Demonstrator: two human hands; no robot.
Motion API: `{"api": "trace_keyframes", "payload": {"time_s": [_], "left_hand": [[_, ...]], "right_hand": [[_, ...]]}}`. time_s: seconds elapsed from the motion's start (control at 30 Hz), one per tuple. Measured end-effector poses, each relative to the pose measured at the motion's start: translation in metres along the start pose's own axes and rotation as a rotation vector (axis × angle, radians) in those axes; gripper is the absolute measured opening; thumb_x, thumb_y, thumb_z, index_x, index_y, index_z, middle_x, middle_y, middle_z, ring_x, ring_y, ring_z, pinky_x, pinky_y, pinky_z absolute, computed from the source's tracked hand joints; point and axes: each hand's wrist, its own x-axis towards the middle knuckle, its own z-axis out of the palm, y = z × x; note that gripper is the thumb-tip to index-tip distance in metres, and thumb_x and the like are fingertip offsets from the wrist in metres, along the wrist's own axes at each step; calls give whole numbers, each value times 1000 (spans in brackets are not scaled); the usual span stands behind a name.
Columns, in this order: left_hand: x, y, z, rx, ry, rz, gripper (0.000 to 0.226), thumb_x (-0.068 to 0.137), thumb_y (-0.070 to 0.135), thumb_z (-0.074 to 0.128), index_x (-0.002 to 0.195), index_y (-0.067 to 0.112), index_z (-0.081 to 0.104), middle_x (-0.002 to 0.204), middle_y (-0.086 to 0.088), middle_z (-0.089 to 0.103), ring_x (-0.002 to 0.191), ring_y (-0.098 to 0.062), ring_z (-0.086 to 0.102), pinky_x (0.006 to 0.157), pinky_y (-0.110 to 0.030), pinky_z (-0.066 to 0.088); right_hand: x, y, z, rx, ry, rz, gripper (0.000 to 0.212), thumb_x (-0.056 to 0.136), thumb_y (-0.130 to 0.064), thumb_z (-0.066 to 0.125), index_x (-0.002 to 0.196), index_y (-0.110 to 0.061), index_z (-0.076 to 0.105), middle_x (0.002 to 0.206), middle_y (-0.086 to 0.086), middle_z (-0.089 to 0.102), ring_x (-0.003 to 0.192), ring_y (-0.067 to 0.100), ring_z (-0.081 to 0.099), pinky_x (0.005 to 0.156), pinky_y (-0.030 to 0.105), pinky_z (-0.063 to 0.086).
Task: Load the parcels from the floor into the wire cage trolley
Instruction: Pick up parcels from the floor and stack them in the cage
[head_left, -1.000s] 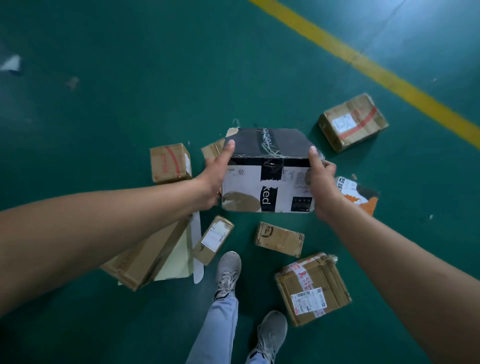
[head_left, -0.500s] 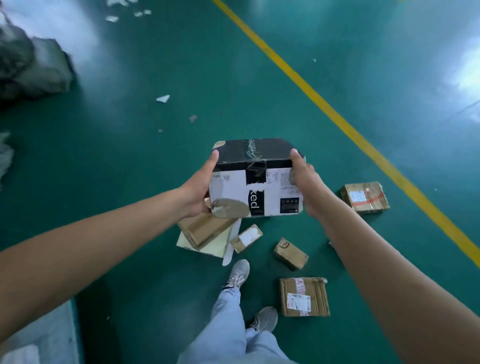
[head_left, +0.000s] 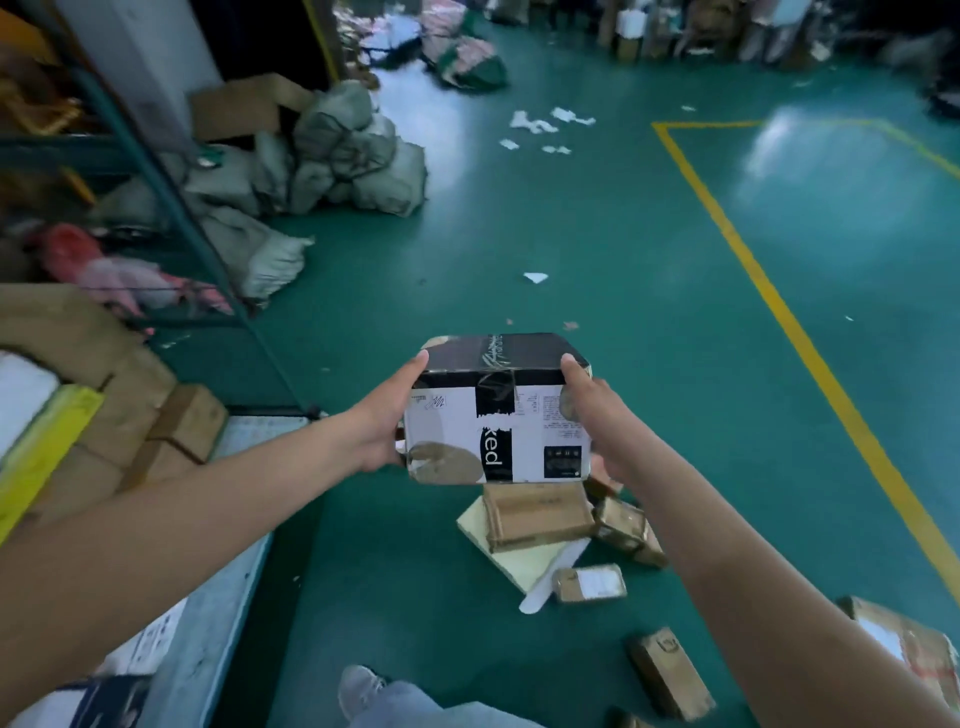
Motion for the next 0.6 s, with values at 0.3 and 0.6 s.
{"api": "trace_keyframes", "payload": {"time_s": [0.3, 0.6], "left_hand": [[-58, -32, -232, -248, 283, 10, 81, 80, 87, 53, 128, 22, 65, 122, -4, 74, 106, -23, 71, 88, -41, 54], [-115, -104, -416, -551, 573, 21, 56, 85, 77, 59, 118, 33, 69, 116, -1, 76, 110, -27, 68, 100, -49, 52]], "right_hand": [[5, -107, 234, -210, -230, -129, 116, 63, -92, 30, 154, -19, 34, 155, 11, 44, 135, 37, 47, 113, 59, 37], [-5, -169, 460, -403, -518, -264, 126, 58, -98, 28, 153, -15, 36, 153, 6, 45, 132, 29, 47, 114, 59, 36]]}}
